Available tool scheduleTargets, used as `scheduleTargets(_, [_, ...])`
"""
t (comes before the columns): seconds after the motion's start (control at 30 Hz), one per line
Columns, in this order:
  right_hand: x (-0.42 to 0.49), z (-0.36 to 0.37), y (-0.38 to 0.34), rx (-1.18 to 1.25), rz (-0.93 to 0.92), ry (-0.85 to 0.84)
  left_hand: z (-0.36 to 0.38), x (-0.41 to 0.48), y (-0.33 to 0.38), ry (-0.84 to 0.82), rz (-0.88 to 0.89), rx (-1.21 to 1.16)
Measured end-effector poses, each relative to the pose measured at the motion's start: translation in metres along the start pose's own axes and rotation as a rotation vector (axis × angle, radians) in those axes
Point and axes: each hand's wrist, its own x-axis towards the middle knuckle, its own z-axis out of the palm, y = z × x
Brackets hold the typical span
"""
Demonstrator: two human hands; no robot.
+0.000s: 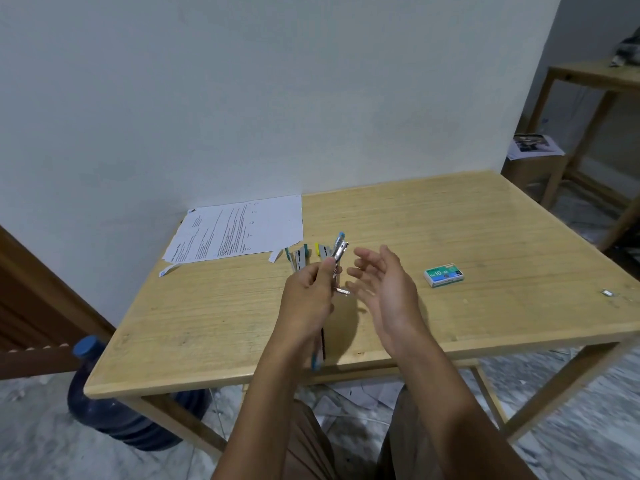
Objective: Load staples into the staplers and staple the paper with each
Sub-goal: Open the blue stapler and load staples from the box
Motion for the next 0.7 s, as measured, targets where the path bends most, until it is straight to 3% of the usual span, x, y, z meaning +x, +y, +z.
scheduleTargets(0.1, [0.001, 0.006, -0.002, 0.413, 0.296, -0.092, -0.001, 0.005, 0.007, -0.071, 0.267, 0.523])
scheduleTargets(0.17, [0.001, 0.011, -0.001, 0.582, 0.394, -0.082, 0.002, 0.008, 0.010, -0.120, 0.352, 0.757])
scheduleTargets(0.3, [0.007, 0.013, 0.007, 0.813, 0.444, -0.013, 0.002, 0.017, 0.011, -0.028, 0.422, 0.809])
scheduleTargets(0.4, [0.012, 0.008, 0.010, 0.857, 0.440, -0.007, 0.000, 0.019, 0.013, -0.003, 0.435, 0.641])
scheduleTargets(0.5, [0.013, 0.000, 0.005, 0.761, 0.325, -0.017, -0.003, 0.019, 0.010, -0.021, 0.153, 0.294])
scheduleTargets(0.57, [0.018, -0.008, 0.001, 0.557, 0.167, 0.026, -0.004, 0.015, 0.002, -0.035, -0.041, 0.081])
scheduleTargets(0.7, [0.044, -0.028, -0.005, -0.413, -0.276, 0.053, -0.003, 0.010, -0.015, 0.012, -0.037, 0.331])
